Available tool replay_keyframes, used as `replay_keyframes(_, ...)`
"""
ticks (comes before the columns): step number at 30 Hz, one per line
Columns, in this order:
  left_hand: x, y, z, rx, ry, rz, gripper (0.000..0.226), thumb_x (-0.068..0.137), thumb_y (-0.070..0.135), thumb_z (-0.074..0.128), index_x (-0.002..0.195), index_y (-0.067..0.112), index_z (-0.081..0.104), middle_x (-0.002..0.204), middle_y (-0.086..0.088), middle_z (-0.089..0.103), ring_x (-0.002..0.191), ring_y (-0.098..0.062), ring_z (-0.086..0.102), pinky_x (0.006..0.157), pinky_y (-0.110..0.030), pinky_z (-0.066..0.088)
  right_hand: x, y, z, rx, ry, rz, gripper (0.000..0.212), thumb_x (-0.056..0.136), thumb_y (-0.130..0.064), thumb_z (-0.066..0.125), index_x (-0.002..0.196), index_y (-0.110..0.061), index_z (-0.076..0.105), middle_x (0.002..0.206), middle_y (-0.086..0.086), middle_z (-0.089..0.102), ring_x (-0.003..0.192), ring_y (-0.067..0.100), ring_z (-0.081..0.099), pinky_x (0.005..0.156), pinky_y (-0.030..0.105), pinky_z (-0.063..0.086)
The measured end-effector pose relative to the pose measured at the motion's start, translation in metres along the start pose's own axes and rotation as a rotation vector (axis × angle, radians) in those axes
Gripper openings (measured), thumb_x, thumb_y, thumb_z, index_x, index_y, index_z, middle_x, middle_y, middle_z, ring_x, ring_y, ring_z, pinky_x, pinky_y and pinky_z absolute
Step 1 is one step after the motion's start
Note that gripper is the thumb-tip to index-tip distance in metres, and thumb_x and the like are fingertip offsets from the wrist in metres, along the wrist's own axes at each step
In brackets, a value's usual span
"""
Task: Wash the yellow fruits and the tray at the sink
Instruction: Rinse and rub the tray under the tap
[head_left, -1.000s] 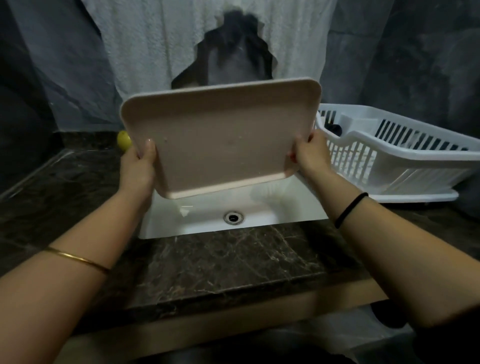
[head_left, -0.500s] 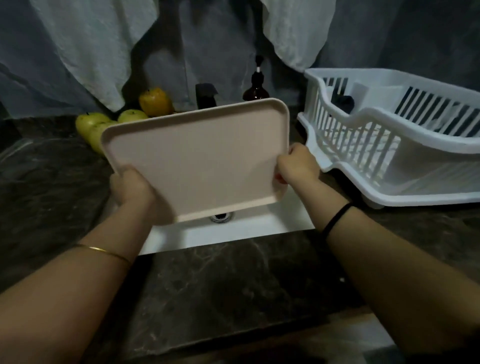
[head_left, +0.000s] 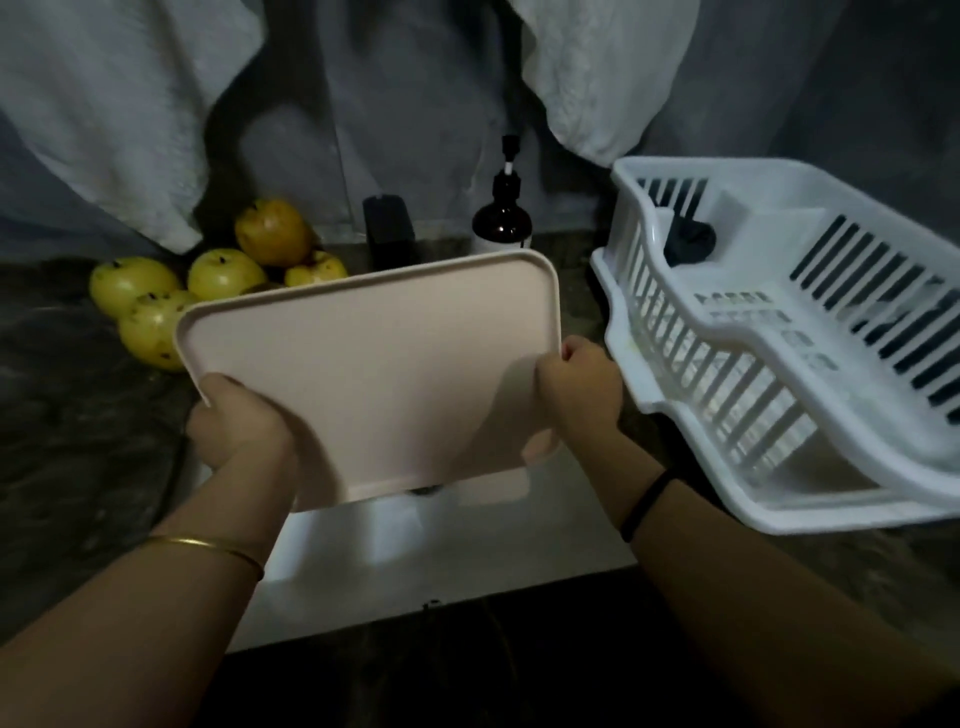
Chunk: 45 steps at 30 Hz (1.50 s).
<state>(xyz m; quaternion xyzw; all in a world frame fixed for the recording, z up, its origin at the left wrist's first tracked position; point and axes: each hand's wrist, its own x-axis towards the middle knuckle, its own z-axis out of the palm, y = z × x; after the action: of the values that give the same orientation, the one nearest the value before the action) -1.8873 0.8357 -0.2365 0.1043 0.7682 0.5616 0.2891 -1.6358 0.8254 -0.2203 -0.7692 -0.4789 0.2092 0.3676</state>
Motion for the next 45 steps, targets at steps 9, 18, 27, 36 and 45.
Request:
replay_keyframes(9,0.002,0.046,-0.027,0.043,0.021,-0.063,0.062,0.092,0.048,0.027,0.129,0.007,0.054,0.128,-0.020,0.055,0.118,-0.035,0.051,0.105,-0.046,0.038,-0.012,-0.051,-0.025,-0.003,-0.055,0.058,0.031,0.088,-0.016,0.048,0.062,-0.022,0.033,0.063,-0.002,0.039,0.056,0.012,0.038,0.049,0.025,0.021)
replay_keyframes(18,-0.009,0.104,-0.053,0.066,-0.040,-0.053,0.061,0.092,0.048,0.030,0.126,0.004,0.056,0.128,-0.024,0.054,0.117,-0.039,0.051,0.104,-0.047,0.038,-0.016,-0.091,-0.051,-0.045,-0.061,0.062,0.025,0.088,-0.017,0.046,0.066,-0.022,0.036,0.065,-0.001,0.044,0.058,0.013,0.041,0.054,0.029,0.028)
replay_keyframes(27,-0.020,0.110,-0.057,0.078,-0.123,-0.055,0.065,0.092,0.050,0.031,0.126,0.001,0.056,0.127,-0.027,0.054,0.117,-0.042,0.050,0.105,-0.051,0.037,-0.021,-0.091,-0.074,-0.060,-0.133,0.125,0.017,0.086,-0.012,0.050,0.097,0.000,0.056,0.080,0.017,0.055,0.066,0.026,0.049,0.056,0.031,0.031)
replay_keyframes(36,-0.018,0.107,-0.049,0.076,-0.397,-0.135,0.051,0.098,0.033,0.044,0.134,-0.003,0.046,0.136,-0.024,0.048,0.126,-0.041,0.045,0.104,-0.048,0.036,0.015,-0.083,-0.084,-0.117,-0.268,0.064,0.021,0.101,-0.025,0.036,0.083,-0.016,0.041,0.073,0.003,0.045,0.069,0.022,0.048,0.056,0.030,0.032)
replay_keyframes(45,-0.030,0.111,-0.072,0.088,-0.718,-0.186,0.031,0.095,0.008,0.049,0.126,0.011,0.049,0.101,-0.017,0.066,0.086,-0.034,0.060,0.074,-0.042,0.049,0.050,-0.044,-0.062,-0.387,-0.452,0.155,0.020,0.099,-0.026,0.036,0.089,-0.013,0.049,0.094,0.008,0.056,0.082,0.024,0.052,0.074,0.034,0.046)
